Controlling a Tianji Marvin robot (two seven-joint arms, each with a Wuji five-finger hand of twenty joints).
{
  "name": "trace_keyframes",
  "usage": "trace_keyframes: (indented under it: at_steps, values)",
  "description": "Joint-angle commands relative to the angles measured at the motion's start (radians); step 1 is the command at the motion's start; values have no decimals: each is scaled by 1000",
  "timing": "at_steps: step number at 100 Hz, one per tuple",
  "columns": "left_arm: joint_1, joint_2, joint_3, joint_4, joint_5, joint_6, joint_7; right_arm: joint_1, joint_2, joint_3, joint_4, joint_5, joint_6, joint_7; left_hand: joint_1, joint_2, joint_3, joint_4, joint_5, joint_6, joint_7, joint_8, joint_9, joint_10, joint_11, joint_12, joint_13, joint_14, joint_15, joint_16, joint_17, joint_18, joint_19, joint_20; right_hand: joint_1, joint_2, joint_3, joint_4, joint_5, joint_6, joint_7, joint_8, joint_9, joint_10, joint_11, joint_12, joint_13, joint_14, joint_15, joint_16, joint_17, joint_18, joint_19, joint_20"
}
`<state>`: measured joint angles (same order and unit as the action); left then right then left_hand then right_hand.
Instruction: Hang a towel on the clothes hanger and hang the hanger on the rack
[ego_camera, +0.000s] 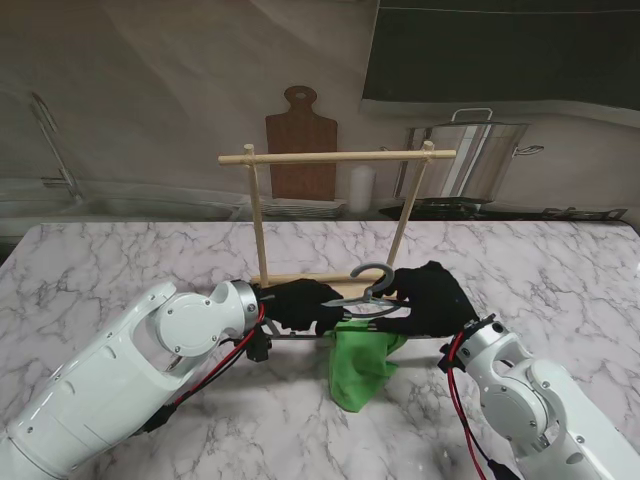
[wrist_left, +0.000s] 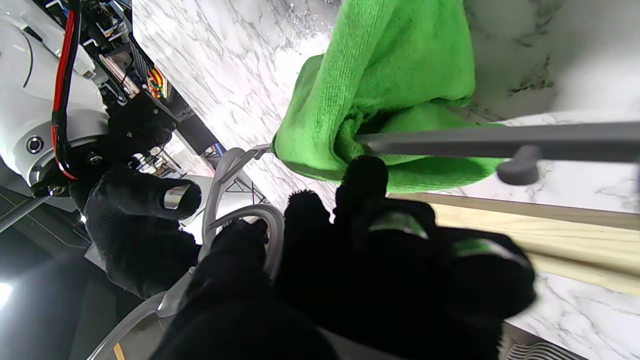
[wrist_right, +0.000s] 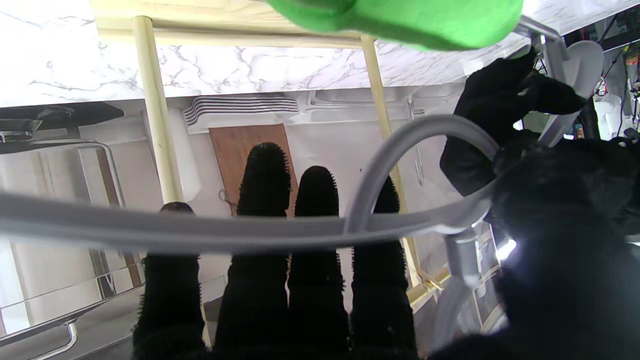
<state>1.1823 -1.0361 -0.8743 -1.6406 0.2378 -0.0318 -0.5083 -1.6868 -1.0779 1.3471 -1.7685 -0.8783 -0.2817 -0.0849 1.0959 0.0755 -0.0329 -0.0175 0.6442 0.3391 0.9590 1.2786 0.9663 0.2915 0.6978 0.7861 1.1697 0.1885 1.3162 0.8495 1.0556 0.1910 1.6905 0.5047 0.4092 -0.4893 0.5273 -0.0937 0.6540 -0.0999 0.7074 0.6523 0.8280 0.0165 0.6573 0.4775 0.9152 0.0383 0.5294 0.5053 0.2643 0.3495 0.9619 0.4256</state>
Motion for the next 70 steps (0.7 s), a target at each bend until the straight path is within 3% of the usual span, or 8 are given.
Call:
trace_keyframes:
  at_steps: [1, 6, 14, 21, 25, 44, 55, 70]
  values:
    - [-3, -7, 1, 1, -6, 3, -8, 2, -4, -9, 15, 7, 11, -3, 29, 74, 1, 7, 31, -37, 7, 8, 5, -10, -1, 14, 3, 106, 25, -1, 35, -174, 403, -18, 65, 51, -67, 26, 11, -42, 59, 42, 37, -19, 64, 32, 38, -21, 46, 26, 6, 7, 23, 4]
    - [-7, -7, 7, 5, -8, 2, -11, 4, -6, -14, 20, 14, 15, -10, 29, 74, 1, 7, 30, -38, 7, 8, 6, -10, -1, 14, 3, 106, 25, -1, 35, -174, 403, -18, 106, 74, -104, 29, 23, -49, 97, 60, 58, -20, 95, 53, 53, -21, 75, 37, 10, 8, 28, 3]
    - [-13, -8, 14, 11, -15, 2, -12, 7, -8, -22, 27, 18, 22, -20, 29, 75, 1, 7, 31, -37, 7, 8, 6, -10, -1, 14, 3, 106, 25, -1, 35, -174, 403, -19, 213, 112, -213, 22, 23, -79, 196, -9, 90, -16, 136, 87, 72, -23, 120, 54, 18, 7, 37, 1]
    - [-17, -9, 20, 15, -19, 3, -9, 11, -10, -28, 34, 21, 23, -29, 29, 75, 1, 7, 31, -38, 7, 8, 4, -10, -1, 14, 3, 106, 25, -1, 35, -174, 403, -19, 119, 53, 108, -80, 19, -121, 311, -57, 126, -21, 176, 122, 93, -25, 163, 70, 27, 7, 46, 3]
    - [-18, -10, 22, 17, -21, 4, -8, 13, -10, -32, 37, 22, 23, -33, 29, 76, 1, 7, 30, -38, 7, 8, 3, -10, -2, 14, 3, 106, 25, -1, 35, -175, 403, -19, 107, 51, 186, -114, 25, -142, 348, -66, 144, -22, 193, 134, 107, -28, 187, 81, 30, 6, 48, 3]
    - [-18, -12, 23, 17, -26, 10, -5, 18, -10, -40, 46, 25, 16, -33, 28, 75, 1, 7, 30, -38, 7, 8, 4, -10, -2, 13, 3, 106, 25, -1, 34, -175, 403, -21, 158, 85, 235, -150, 75, -144, 428, -53, 224, 7, 292, 192, 176, -31, 319, 129, 83, 0, 95, 18]
    - [-13, -16, 23, 18, -26, 11, 11, 26, -11, -45, 60, 12, 0, -58, 24, 78, -1, 5, 25, -40, 4, 7, 1, -10, -3, 13, -2, 109, 20, -2, 34, -176, 400, -23, 164, 16, 319, -161, 114, -105, 452, -54, 321, 77, 410, 219, 298, -39, 456, 144, 186, -26, 186, 38]
    - [-9, -18, 22, 18, -17, 12, 22, 25, -10, -45, 62, 12, -13, -57, 16, 77, -1, 3, 22, -43, -4, -12, -7, -8, -14, 2, -25, 135, -25, -9, 29, -142, 353, -45, 187, -45, 381, -165, 146, -60, 452, -64, 403, 96, 479, 238, 403, -35, 568, 149, 288, -62, 273, 37]
